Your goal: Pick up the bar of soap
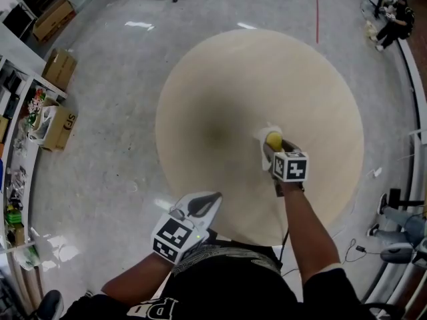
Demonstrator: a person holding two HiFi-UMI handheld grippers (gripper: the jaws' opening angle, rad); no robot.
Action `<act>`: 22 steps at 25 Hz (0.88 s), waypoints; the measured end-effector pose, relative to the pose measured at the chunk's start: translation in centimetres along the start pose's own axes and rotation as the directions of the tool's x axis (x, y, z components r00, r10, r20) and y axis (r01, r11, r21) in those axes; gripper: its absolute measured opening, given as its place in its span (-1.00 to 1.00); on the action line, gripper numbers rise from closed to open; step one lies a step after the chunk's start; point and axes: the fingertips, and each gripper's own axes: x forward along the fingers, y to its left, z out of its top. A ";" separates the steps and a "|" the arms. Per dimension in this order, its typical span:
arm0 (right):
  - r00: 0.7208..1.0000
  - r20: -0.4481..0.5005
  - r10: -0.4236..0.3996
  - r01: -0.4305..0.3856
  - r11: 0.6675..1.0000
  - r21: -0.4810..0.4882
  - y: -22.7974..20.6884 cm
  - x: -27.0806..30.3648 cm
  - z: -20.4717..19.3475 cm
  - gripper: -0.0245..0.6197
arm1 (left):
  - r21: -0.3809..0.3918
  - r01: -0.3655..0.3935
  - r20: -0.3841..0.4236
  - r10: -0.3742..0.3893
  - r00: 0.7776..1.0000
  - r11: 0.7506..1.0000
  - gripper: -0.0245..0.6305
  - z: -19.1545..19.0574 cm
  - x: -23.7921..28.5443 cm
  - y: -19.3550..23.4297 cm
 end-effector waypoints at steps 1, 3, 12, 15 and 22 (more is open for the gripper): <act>1.000 0.002 0.011 -0.011 1.000 0.029 0.0 0.1 0.1 -0.08 | -0.004 0.002 0.003 -0.002 1.000 1.000 -0.91 0.0 0.1 -0.1; 0.999 0.005 0.031 -0.032 0.997 0.066 0.1 0.3 0.1 -0.09 | -0.012 0.007 0.010 -0.007 1.000 1.000 -0.91 0.0 0.0 -0.2; 1.000 0.021 0.009 -0.008 0.999 -0.038 0.6 -0.7 1.0 -0.11 | -0.010 0.013 0.036 -0.013 0.999 1.000 -0.91 -0.6 -1.7 -0.9; 0.997 0.075 0.021 -0.018 0.999 -0.033 1.3 -2.2 1.9 -0.11 | -0.004 0.004 0.049 -0.004 0.999 1.000 -0.91 -0.6 -2.4 -0.8; 0.958 0.274 0.087 -0.109 0.992 0.067 3.9 -8.6 3.7 -0.11 | 0.013 0.034 0.063 -0.034 0.997 0.999 -0.91 -0.8 -3.2 -1.2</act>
